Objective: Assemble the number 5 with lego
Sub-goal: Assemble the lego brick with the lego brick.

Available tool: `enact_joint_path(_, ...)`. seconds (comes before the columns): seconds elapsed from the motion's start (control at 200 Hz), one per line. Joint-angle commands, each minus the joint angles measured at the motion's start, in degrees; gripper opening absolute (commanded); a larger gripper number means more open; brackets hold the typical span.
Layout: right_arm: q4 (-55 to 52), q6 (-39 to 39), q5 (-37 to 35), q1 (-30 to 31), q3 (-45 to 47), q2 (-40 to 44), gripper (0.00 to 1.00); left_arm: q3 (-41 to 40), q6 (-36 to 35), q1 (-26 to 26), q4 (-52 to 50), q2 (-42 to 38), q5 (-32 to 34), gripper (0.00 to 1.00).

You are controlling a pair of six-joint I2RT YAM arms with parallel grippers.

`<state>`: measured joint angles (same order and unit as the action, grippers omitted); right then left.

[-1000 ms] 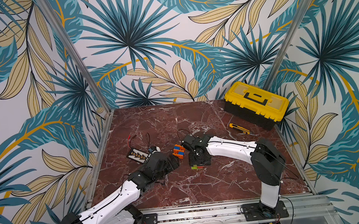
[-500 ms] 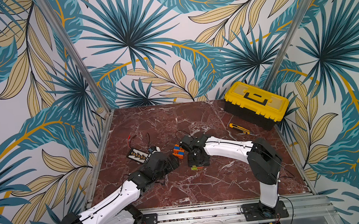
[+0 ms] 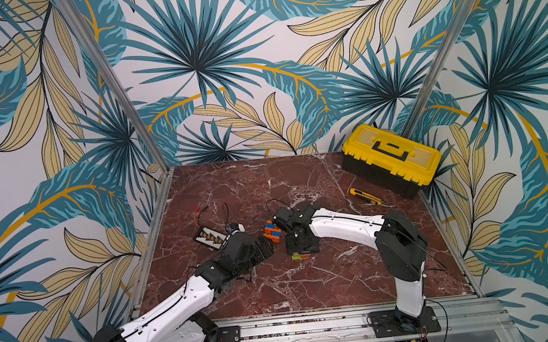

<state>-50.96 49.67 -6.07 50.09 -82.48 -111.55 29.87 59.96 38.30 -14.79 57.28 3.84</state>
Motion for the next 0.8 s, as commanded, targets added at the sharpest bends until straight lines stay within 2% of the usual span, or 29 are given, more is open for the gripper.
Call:
enact_joint_path(0.0,-0.9,-0.6,1.7,0.6,0.5,-2.7,0.61,-1.6,0.2,-0.4,0.1,-0.8,0.6,1.00)
enact_joint_path(0.29,-0.8,-0.8,1.7,0.9,1.0,-3.1,0.61,-1.5,0.2,-0.4,-0.6,-1.5,0.6,1.00)
enact_joint_path(0.796,-0.5,-0.6,-0.7,1.1,3.6,1.2,0.60,-1.1,-0.1,-0.5,-5.3,-5.8,2.8,1.00)
